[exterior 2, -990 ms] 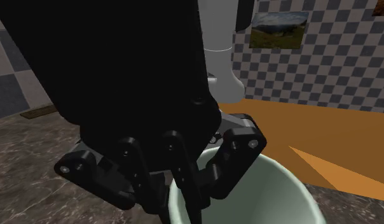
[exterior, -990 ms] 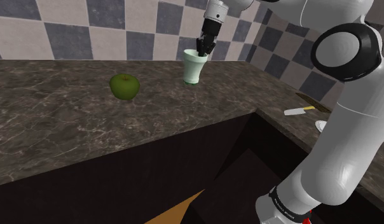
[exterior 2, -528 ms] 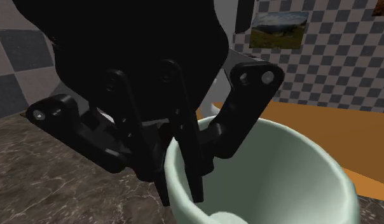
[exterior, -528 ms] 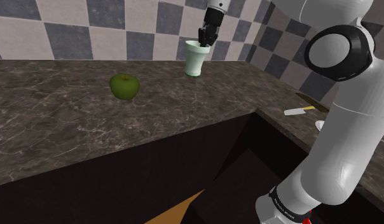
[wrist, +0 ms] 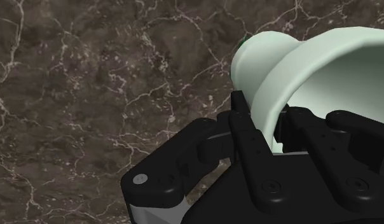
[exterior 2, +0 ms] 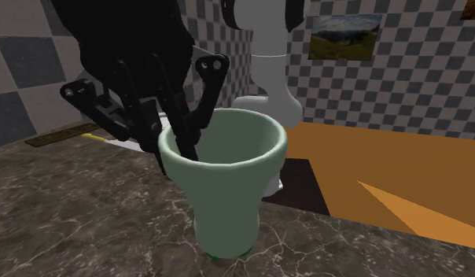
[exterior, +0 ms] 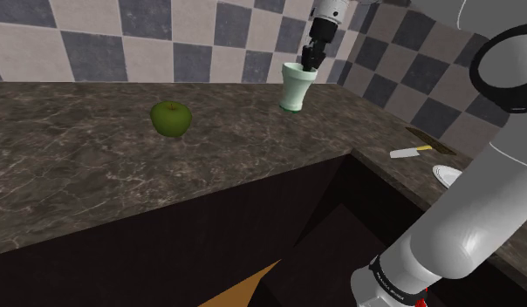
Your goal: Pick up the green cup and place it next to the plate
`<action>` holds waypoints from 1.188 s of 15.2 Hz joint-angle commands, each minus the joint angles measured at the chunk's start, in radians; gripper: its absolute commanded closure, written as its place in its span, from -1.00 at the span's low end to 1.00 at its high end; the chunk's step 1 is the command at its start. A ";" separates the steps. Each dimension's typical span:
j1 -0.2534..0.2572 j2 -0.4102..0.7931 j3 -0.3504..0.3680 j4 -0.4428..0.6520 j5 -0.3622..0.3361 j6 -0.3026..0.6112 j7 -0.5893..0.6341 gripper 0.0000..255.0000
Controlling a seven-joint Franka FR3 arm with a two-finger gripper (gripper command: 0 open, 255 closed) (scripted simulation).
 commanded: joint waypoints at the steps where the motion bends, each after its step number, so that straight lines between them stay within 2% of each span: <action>1: -0.018 -0.056 -0.016 -0.064 -0.010 0.005 -0.037 1.00; 9: -0.089 -0.226 -0.093 -0.250 -0.064 0.005 -0.183 1.00; 18: -0.172 -0.349 -0.202 -0.358 -0.144 -0.019 -0.364 1.00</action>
